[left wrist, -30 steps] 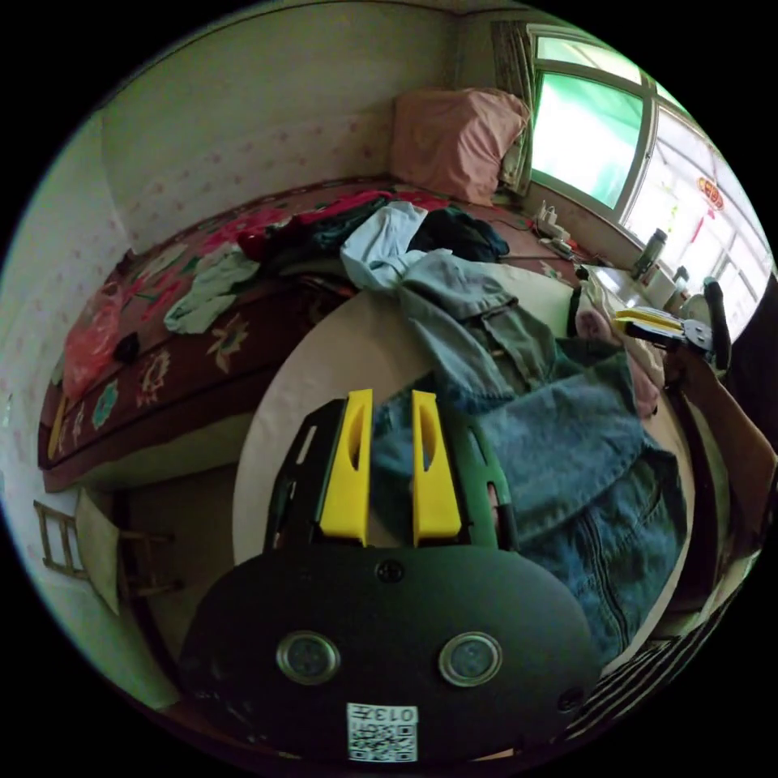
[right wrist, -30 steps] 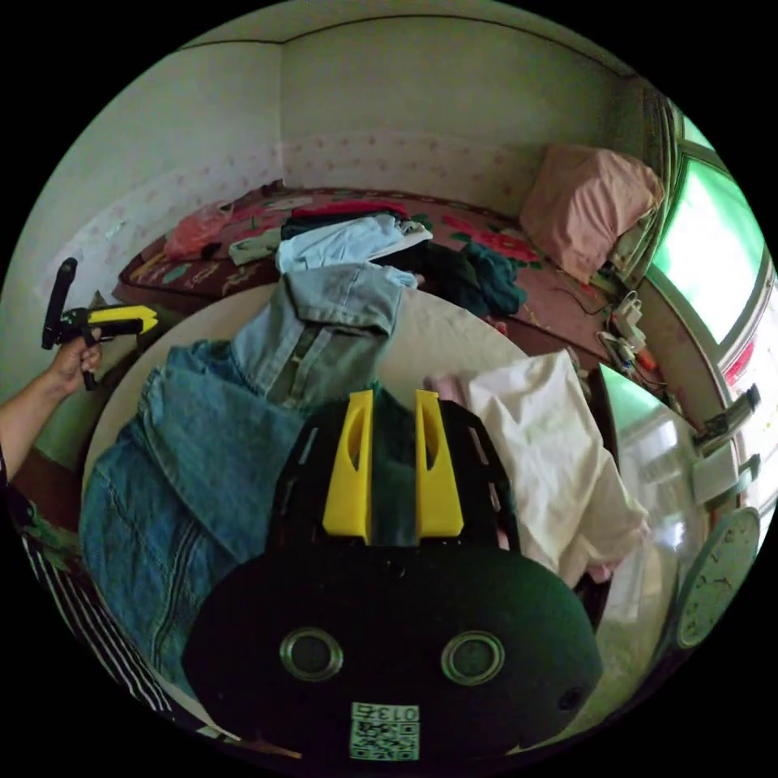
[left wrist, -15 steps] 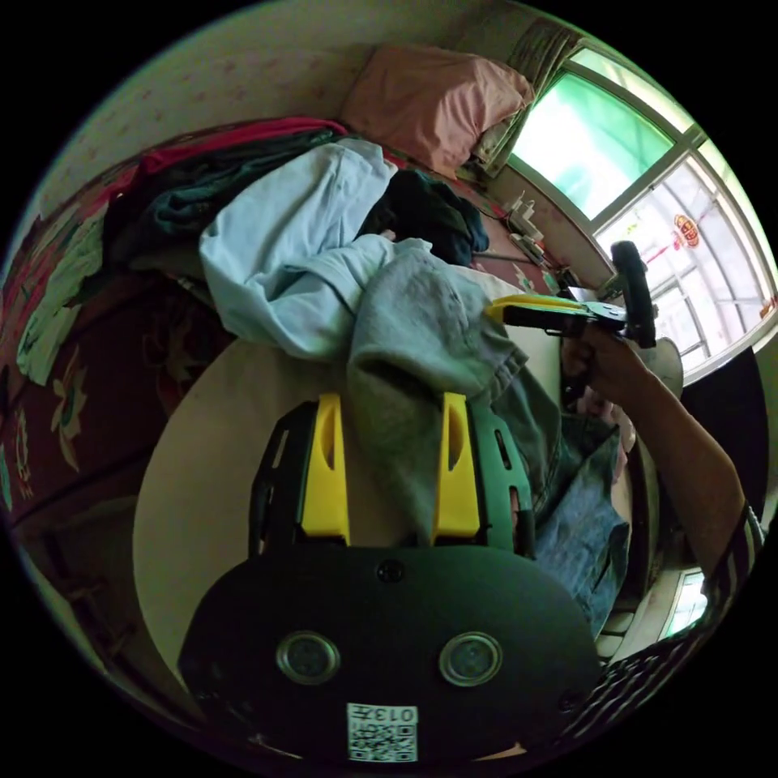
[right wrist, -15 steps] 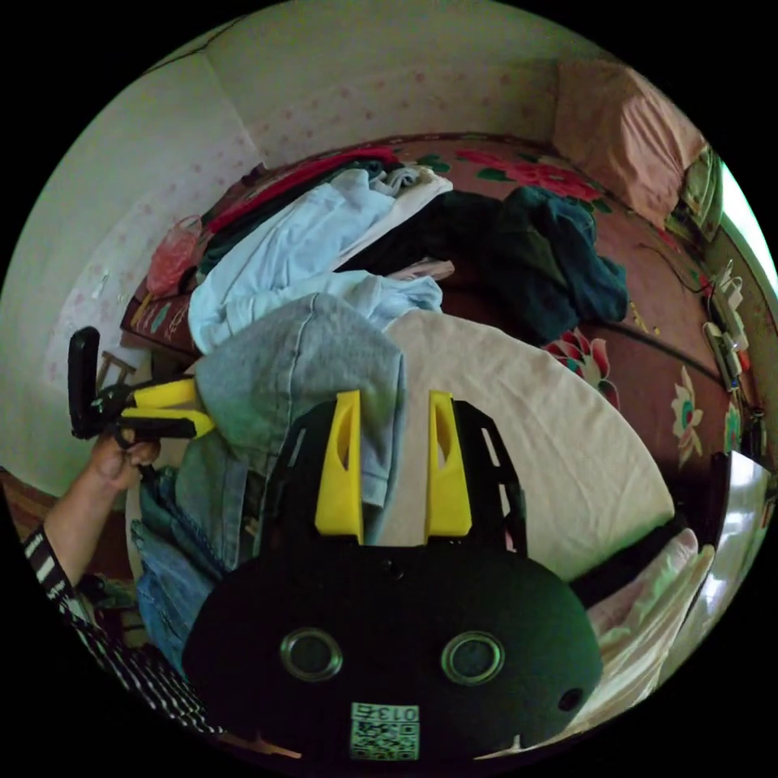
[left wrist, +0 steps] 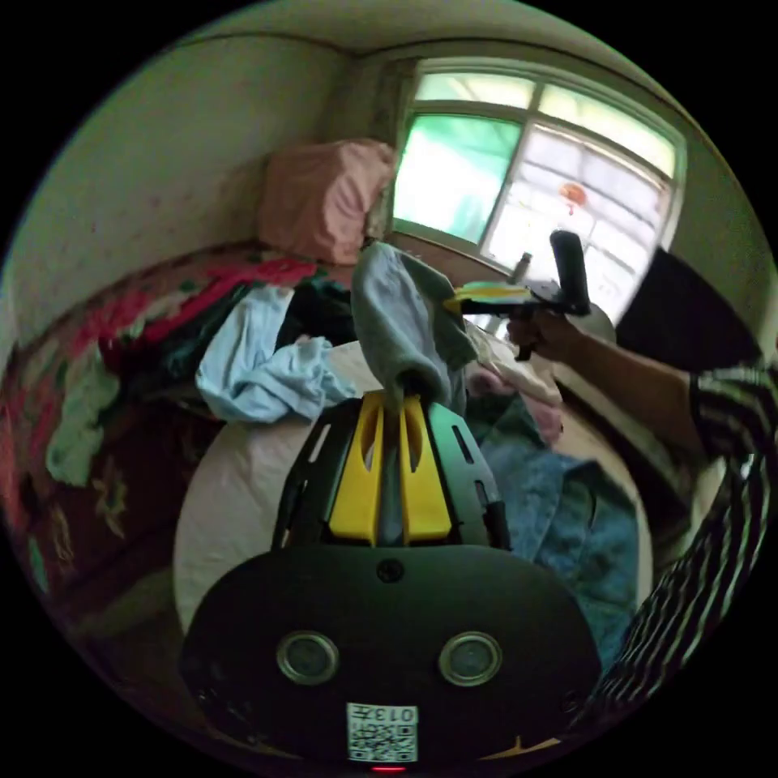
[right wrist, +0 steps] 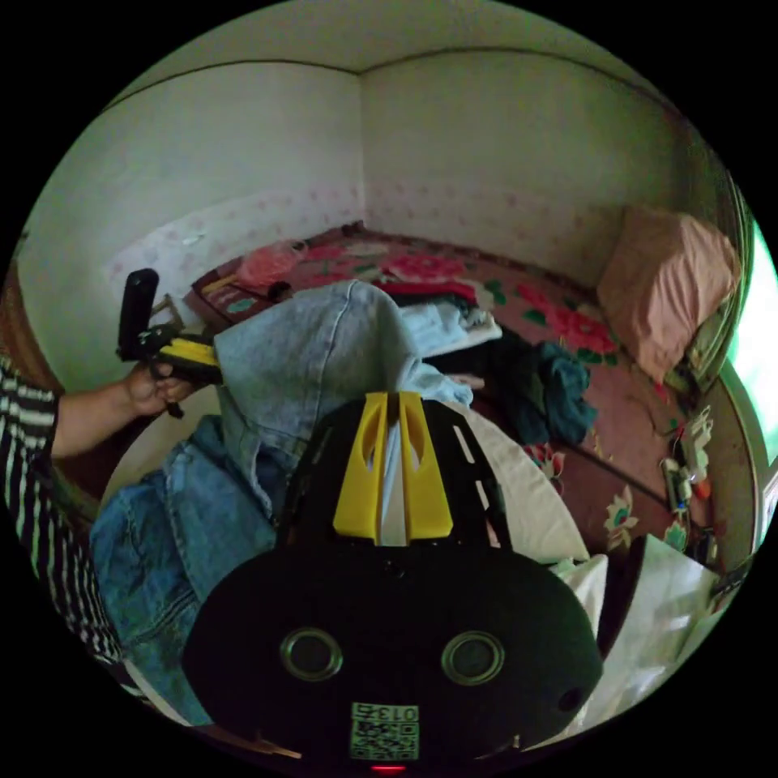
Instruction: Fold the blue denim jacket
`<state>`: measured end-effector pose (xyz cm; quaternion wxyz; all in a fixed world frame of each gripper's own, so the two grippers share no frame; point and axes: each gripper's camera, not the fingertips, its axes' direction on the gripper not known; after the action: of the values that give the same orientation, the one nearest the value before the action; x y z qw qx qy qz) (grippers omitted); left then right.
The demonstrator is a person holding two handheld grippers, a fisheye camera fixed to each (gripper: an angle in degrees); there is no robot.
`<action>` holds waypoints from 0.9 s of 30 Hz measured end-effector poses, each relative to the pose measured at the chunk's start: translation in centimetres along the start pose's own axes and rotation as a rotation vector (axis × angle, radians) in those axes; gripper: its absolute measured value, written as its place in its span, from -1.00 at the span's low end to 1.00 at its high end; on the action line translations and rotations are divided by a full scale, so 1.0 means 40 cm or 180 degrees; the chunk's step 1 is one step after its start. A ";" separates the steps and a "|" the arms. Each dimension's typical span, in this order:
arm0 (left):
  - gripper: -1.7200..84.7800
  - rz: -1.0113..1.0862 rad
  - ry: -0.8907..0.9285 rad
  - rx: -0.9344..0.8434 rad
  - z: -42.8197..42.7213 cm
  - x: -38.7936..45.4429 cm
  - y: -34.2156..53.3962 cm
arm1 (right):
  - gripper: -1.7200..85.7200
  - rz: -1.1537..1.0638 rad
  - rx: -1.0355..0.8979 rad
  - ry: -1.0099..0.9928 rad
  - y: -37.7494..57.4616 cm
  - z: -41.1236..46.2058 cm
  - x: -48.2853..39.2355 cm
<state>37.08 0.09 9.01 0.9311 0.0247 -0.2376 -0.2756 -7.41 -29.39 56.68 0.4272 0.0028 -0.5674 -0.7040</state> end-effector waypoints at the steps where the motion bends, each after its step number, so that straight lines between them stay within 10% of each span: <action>1: -0.93 0.0415 -0.0153 -0.0057 -0.036 0.095 0.012 | -0.92 -0.0200 0.0109 0.0074 0.044 -0.073 -0.062; 10: -0.91 0.1847 -0.1172 -0.1431 0.053 0.648 0.320 | -0.91 -0.1100 -0.0995 0.0953 0.485 -0.163 -0.563; 21: -0.93 0.0503 -0.1251 -0.1258 -0.056 0.720 0.300 | -0.80 0.0529 -0.0857 0.0585 0.552 -0.318 -0.574; 27: -0.96 0.1056 -0.1250 -0.1661 0.140 0.837 0.245 | -0.82 -0.0086 -0.1051 0.0808 0.482 -0.162 -0.676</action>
<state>64.03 -8.71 30.06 0.8748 -0.3059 -0.3342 -0.1716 24.44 -18.04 56.82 0.4804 0.0290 -0.3857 -0.7871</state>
